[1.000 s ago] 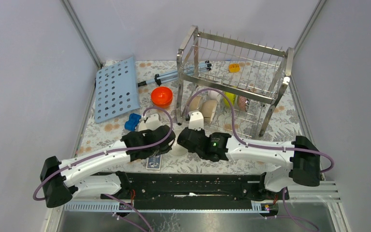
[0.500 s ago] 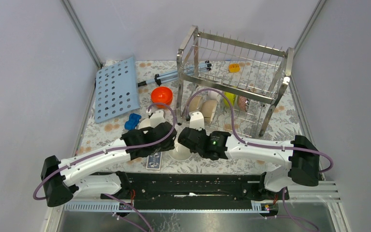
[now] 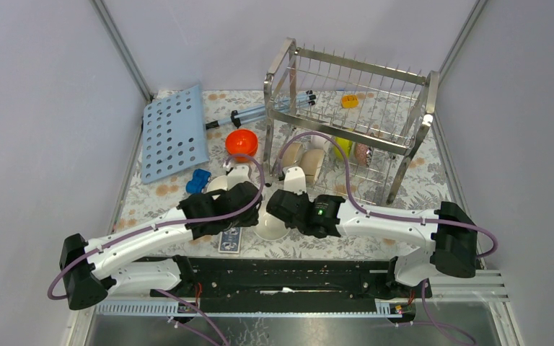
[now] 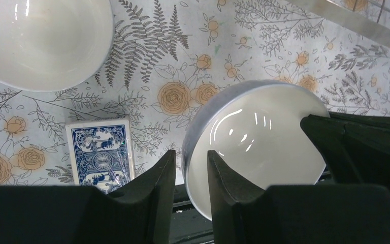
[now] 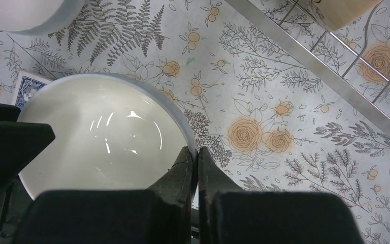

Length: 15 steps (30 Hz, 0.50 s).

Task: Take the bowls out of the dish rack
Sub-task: Place the bowl with the bowl.

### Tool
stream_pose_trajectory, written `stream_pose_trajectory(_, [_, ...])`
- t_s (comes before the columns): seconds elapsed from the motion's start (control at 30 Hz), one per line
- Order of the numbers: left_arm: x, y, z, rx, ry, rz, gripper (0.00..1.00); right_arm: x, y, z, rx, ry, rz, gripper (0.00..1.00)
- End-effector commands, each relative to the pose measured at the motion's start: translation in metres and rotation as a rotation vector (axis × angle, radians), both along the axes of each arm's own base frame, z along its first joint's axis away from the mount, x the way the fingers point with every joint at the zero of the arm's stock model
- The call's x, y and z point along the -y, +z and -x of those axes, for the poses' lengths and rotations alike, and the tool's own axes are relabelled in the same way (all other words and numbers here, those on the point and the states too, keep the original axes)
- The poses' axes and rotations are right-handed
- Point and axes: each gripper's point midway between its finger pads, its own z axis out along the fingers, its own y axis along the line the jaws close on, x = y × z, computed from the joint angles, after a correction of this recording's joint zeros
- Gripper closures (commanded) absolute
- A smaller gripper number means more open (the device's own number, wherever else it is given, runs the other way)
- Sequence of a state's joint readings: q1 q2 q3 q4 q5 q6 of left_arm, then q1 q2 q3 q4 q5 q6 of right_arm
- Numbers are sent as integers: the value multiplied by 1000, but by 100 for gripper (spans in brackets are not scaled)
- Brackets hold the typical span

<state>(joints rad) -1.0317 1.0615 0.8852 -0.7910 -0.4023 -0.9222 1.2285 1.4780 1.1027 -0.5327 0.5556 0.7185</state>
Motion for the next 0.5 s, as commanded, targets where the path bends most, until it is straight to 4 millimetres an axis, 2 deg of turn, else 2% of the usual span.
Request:
stream_pose_trajectory(0.0, [8,6,3,0,-53,35,68,-7,27,-8,39,-23,-97,100])
stream_pose_trajectory(0.13, [8,-1,7,-19,-70,31,70,-7,28,-9,41,-24,-103,100])
stream_pose_trajectory(0.23, [8,-4,9,-28,-74,33,79,-8,28,-8,40,-23,-105,100])
stream_pose_trajectory(0.33, [8,-6,9,-30,-71,30,84,-8,28,-8,37,-22,-107,100])
stream_pose_trajectory(0.4, [8,-7,9,-30,-71,30,92,-8,28,-8,36,-20,-111,100])
stream_pose_trajectory(0.43, [8,-7,9,-29,-71,29,100,-9,28,-7,36,-19,-114,100])
stream_pose_trajectory(0.47, [8,-7,8,-27,-71,28,100,-9,28,-7,34,-17,-115,100])
